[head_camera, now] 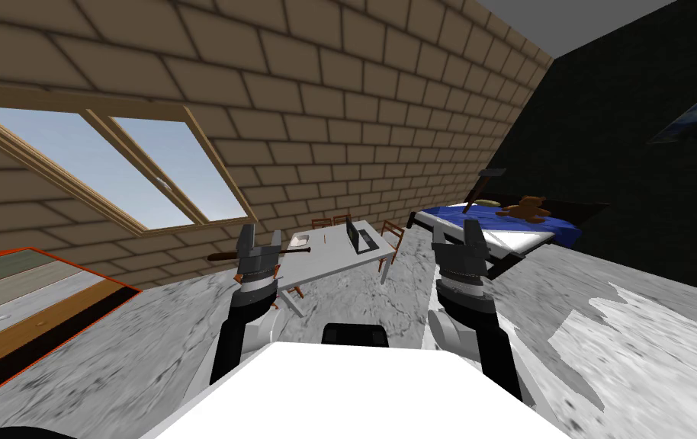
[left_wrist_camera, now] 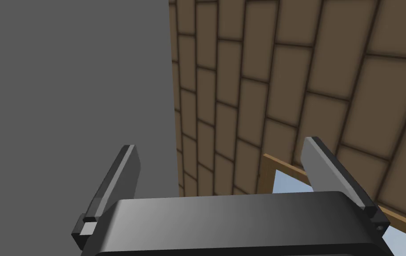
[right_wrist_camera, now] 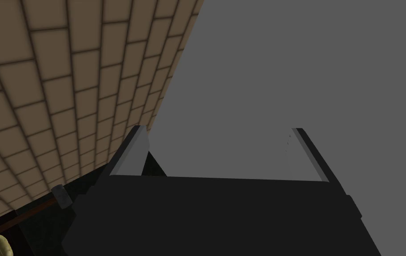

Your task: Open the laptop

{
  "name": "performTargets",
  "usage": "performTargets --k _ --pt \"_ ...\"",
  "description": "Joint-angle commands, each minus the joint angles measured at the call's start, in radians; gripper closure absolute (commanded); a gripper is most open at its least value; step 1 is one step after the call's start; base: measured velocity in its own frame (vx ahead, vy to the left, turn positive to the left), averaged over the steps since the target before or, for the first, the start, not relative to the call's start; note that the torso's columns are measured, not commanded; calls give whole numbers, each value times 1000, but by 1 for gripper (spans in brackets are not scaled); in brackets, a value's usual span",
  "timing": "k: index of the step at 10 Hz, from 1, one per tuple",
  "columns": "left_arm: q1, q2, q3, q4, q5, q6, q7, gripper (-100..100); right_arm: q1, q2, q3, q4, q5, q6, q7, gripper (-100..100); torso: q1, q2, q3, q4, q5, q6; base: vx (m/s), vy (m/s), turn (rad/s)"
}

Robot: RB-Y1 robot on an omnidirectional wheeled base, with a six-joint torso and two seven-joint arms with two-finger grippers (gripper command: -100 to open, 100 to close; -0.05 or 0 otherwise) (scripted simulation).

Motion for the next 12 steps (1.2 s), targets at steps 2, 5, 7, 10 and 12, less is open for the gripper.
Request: performTargets --k 2,5,7,10,12 --pt "0 0 0 0 0 0 0 0 0 0 0 0 0 0 0 0 0 104 -209 105 0 0 0 0 0" --pt "0 0 0 0 0 0 0 0 0 0 0 0 0 0 0 0 0 322 -644 322 0 0 0 0 0" --pt "0 0 0 0 0 0 0 0 0 0 0 0 0 0 0 0 0 470 -939 470 0 0 0 0 0" --pt "0 0 0 0 0 0 0 0 -2 -35 -2 7 7 4 5 -100 0 691 -1382 691 0 0 3 5 4" --pt "0 0 0 0 0 0 0 0 -6 -86 -7 23 25 14 16 -100 1 734 -1471 734 0 0 5 35 28"
